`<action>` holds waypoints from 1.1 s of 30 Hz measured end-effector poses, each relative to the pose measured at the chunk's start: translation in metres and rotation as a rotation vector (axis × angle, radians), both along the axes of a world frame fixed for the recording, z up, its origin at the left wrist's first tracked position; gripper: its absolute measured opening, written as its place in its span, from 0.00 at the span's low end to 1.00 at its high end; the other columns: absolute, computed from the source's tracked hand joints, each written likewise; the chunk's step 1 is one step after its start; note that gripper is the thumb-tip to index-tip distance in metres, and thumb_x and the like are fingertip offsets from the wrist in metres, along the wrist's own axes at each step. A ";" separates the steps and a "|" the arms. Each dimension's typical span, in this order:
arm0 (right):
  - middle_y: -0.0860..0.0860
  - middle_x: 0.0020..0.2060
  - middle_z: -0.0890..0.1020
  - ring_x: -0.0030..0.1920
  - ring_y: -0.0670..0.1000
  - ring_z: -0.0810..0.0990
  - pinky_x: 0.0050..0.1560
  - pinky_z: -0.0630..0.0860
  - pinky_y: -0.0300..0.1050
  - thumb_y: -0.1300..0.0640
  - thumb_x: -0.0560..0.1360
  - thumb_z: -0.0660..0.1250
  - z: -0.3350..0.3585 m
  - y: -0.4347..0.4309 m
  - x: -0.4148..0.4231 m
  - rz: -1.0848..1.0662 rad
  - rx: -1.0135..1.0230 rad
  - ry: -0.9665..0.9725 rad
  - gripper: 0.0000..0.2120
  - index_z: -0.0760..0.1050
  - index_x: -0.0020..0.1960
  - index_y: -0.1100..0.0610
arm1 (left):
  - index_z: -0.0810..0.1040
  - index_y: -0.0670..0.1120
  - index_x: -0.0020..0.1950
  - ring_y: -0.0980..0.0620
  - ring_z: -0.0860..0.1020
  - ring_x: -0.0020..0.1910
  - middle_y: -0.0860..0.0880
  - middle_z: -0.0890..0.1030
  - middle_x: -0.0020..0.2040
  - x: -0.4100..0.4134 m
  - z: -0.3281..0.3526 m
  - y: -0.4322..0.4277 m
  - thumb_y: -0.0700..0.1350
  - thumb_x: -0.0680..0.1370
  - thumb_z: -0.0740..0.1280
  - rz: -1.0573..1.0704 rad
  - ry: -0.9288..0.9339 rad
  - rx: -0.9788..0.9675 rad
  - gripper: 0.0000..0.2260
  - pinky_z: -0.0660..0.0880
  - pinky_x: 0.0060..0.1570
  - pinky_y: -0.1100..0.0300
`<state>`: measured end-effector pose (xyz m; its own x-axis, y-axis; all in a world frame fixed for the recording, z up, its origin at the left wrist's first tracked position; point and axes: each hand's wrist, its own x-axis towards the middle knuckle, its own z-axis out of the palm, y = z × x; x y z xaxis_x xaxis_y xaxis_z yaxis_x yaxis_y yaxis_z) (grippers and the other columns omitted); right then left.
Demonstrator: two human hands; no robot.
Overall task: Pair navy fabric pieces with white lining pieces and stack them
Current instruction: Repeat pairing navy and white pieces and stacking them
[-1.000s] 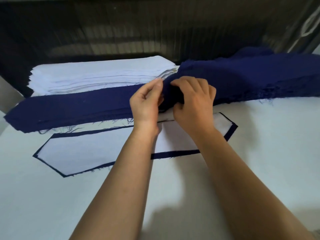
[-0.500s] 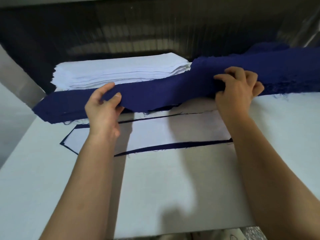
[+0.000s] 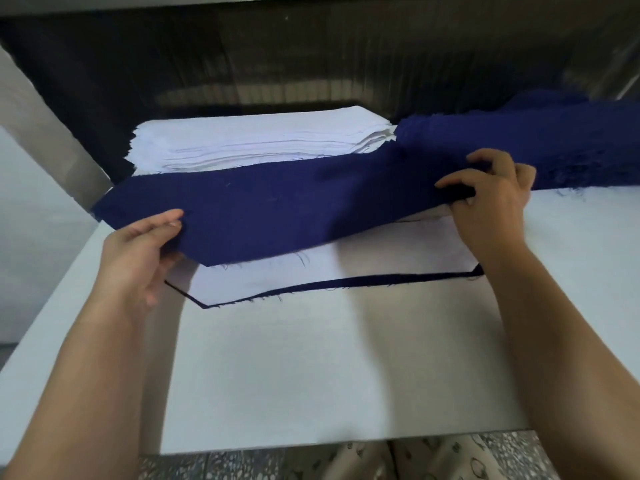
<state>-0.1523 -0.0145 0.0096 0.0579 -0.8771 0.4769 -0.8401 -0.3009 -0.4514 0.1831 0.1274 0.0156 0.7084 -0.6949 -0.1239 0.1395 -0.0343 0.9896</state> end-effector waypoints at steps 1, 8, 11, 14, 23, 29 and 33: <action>0.54 0.63 0.71 0.62 0.62 0.62 0.62 0.57 0.33 0.72 0.71 0.64 -0.001 0.003 -0.001 0.019 -0.016 -0.022 0.15 0.82 0.50 0.57 | 0.80 0.45 0.48 0.55 0.81 0.44 0.50 0.83 0.42 0.002 -0.002 0.003 0.35 0.79 0.64 -0.008 -0.028 0.009 0.07 0.80 0.48 0.61; 0.54 0.62 0.75 0.62 0.60 0.67 0.56 0.57 0.31 0.73 0.66 0.68 -0.007 0.014 -0.004 0.203 0.018 -0.004 0.13 0.83 0.45 0.59 | 0.80 0.52 0.53 0.53 0.79 0.43 0.48 0.80 0.54 0.007 -0.020 0.015 0.37 0.75 0.71 -0.005 -0.374 0.069 0.12 0.77 0.49 0.61; 0.51 0.58 0.78 0.59 0.56 0.70 0.52 0.60 0.33 0.74 0.65 0.64 -0.010 0.013 -0.005 0.235 0.086 -0.022 0.16 0.83 0.45 0.59 | 0.80 0.53 0.52 0.55 0.79 0.46 0.48 0.81 0.56 0.007 -0.024 0.017 0.35 0.74 0.70 0.011 -0.422 0.039 0.14 0.75 0.51 0.61; 0.49 0.51 0.80 0.52 0.47 0.73 0.47 0.64 0.25 0.76 0.65 0.60 -0.010 0.014 -0.006 0.259 0.150 -0.111 0.19 0.82 0.43 0.58 | 0.81 0.51 0.53 0.58 0.79 0.49 0.48 0.81 0.54 0.006 -0.026 0.020 0.33 0.75 0.68 0.015 -0.454 0.009 0.13 0.75 0.50 0.69; 0.42 0.43 0.79 0.45 0.35 0.75 0.44 0.69 0.29 0.76 0.64 0.51 -0.003 0.016 -0.018 0.253 0.358 -0.411 0.28 0.78 0.39 0.46 | 0.81 0.46 0.50 0.58 0.78 0.45 0.55 0.81 0.45 0.002 -0.025 0.025 0.38 0.77 0.68 0.056 -0.563 0.095 0.05 0.72 0.53 0.63; 0.42 0.41 0.81 0.44 0.39 0.77 0.43 0.71 0.27 0.68 0.74 0.58 -0.005 0.019 -0.022 0.296 0.340 -0.419 0.17 0.78 0.42 0.49 | 0.81 0.44 0.47 0.60 0.77 0.43 0.57 0.80 0.43 0.006 -0.021 0.028 0.36 0.76 0.68 0.043 -0.666 0.157 0.05 0.70 0.53 0.63; 0.43 0.39 0.79 0.44 0.44 0.77 0.41 0.67 0.25 0.71 0.73 0.62 -0.009 0.019 -0.023 0.265 0.318 -0.236 0.15 0.78 0.48 0.53 | 0.82 0.45 0.48 0.63 0.77 0.42 0.56 0.80 0.42 0.005 -0.021 0.029 0.33 0.75 0.67 -0.015 -0.721 0.187 0.08 0.70 0.48 0.74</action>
<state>-0.1753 0.0041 0.0003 0.2220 -0.9513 0.2140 -0.6167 -0.3070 -0.7249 0.1884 0.1561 -0.0051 0.6492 -0.7180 0.2511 -0.5444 -0.2081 0.8126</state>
